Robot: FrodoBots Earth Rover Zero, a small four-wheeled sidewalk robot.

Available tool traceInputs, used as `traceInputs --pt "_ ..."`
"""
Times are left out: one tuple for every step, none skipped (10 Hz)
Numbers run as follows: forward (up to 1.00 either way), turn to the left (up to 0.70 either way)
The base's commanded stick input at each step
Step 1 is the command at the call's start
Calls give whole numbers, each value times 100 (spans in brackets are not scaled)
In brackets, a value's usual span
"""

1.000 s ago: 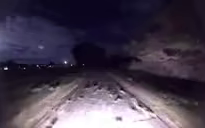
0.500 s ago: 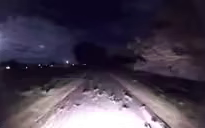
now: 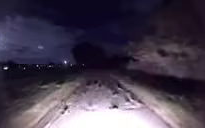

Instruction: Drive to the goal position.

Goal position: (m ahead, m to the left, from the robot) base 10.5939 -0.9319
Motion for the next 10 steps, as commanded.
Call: traceInputs --pt "85 8" --pt "85 0" --pt "85 0" --pt "85 0" --pt "85 0" --pt "85 0" --pt "85 0" --pt "85 0" --pt "85 0" --pt "85 0"
